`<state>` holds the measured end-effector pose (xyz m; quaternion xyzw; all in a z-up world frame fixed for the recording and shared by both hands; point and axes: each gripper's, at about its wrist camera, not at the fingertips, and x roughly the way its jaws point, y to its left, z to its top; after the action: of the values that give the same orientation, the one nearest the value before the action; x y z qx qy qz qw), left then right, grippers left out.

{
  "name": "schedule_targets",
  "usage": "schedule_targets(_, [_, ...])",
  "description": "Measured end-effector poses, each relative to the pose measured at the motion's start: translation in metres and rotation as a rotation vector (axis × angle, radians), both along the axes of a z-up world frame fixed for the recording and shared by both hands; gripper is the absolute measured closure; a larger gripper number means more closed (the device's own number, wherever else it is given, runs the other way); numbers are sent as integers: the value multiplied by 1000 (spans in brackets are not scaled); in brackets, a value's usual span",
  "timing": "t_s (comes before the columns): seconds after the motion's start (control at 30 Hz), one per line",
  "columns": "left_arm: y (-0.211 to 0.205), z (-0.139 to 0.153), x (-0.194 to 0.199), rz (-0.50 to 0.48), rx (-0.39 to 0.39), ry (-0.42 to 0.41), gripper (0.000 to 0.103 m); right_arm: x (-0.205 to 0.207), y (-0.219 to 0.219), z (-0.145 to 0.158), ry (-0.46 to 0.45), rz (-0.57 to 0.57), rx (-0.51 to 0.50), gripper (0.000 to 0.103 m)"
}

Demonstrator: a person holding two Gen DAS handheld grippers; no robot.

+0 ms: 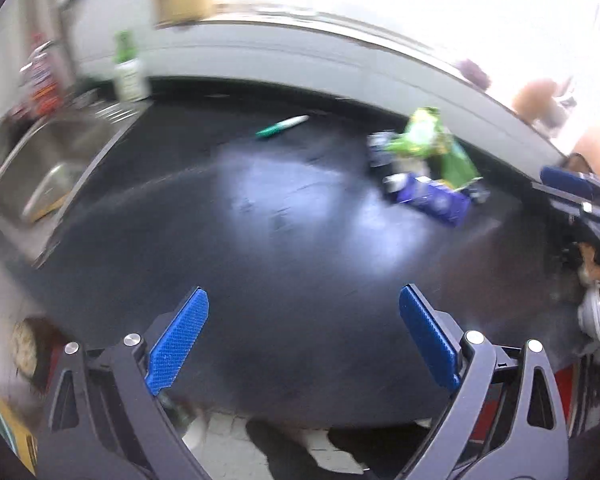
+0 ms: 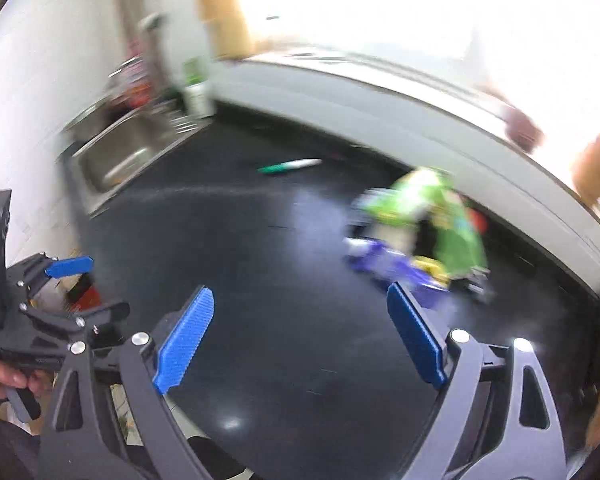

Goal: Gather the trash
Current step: 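Return both open tools to the countertop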

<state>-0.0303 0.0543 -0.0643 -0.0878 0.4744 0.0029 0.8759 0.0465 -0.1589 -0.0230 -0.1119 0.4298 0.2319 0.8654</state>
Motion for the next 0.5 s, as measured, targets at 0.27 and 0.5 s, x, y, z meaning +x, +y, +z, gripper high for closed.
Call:
schedule_targets(0.27, [-56,2,61,-112,8,40,10,23,-81,-5,-6,-125,8,17])
schedule_targets(0.5, [-43,-15,96,-142,88,43,10,67,-90,-26,28,-134,-6,17])
